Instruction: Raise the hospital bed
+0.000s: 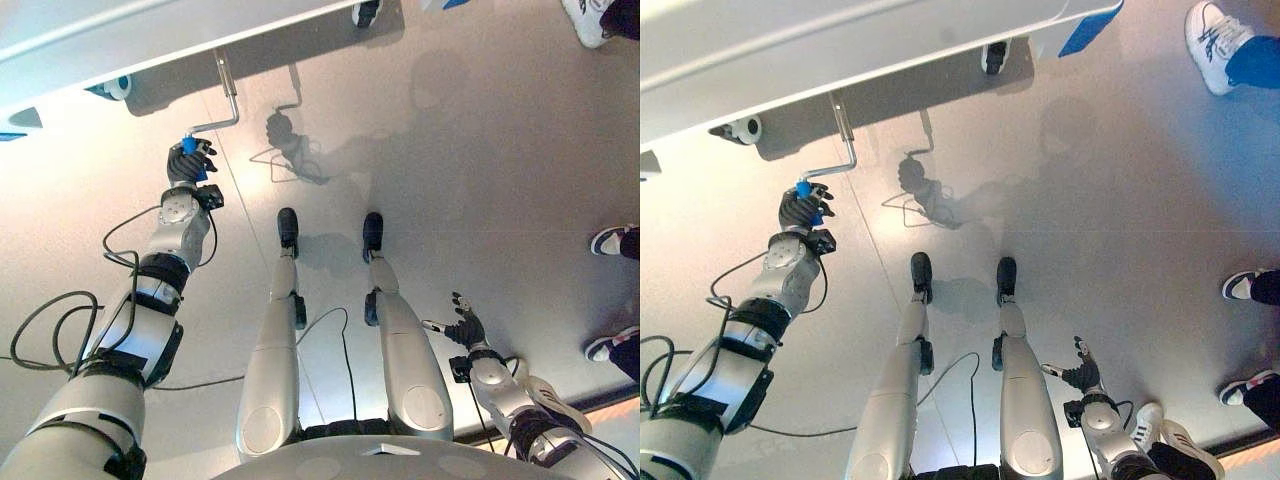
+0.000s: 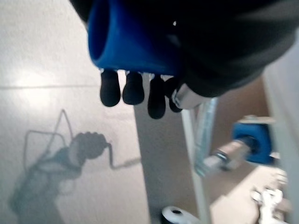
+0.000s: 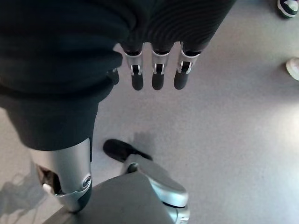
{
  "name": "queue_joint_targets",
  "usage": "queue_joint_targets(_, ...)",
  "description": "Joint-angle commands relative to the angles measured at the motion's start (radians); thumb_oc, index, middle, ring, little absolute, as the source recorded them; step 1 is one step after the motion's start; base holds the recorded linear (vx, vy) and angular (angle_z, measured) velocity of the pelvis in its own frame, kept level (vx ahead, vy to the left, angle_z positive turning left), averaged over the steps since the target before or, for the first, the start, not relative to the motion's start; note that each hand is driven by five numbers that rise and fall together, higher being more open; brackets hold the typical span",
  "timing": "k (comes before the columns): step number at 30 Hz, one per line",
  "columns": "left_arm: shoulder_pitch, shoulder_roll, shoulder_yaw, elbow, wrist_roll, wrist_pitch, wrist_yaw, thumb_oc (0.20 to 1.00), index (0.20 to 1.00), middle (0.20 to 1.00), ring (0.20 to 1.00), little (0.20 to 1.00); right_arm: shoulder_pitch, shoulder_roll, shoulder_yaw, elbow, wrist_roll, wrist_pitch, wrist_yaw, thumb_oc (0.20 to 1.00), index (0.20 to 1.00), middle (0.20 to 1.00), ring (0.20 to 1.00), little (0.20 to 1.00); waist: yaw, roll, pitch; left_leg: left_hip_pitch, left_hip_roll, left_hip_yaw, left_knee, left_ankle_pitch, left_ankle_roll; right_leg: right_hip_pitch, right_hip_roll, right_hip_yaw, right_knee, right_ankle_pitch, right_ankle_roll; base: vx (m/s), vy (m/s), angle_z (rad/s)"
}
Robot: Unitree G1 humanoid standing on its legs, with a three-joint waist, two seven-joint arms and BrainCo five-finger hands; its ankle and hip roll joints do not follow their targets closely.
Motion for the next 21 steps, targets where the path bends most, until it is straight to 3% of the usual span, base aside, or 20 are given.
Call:
queue_joint_targets(1,-0.078,0.117,0.065,0.094,0.04,-0.025,0.033,0.2,0.2,0.2,0.2,0.2,0.02,-0.004,0.014,-0.039,0.028,-0.018,-0.012,1.0,1.0,1.0,1.0,1.0,0.021,-0.081,-0.001,0.066,-0.038,0.076,0.001,-0.09,-0.033,-0.096,-0.019,0.048,0.108,0.006,0.042,0.02,0.041,-0.03)
queue_joint_targets(21,-0.232,0.11,0.025,0.234,0.142,0.018,0.066,0.2,0.2,0.2,0.2,0.2,0.034,-0.037,0.07,-0.166,0.021,-0.054,-0.044,1.0,1.0,1.0,1.0,1.0,-0.067,-0.091,-0.001,-0.039,-0.009,0.169,0.001,-0.099,-0.039,-0.262,0.021,0.152,0.083,0.061,0.047,0.01,-0.003,-0.13)
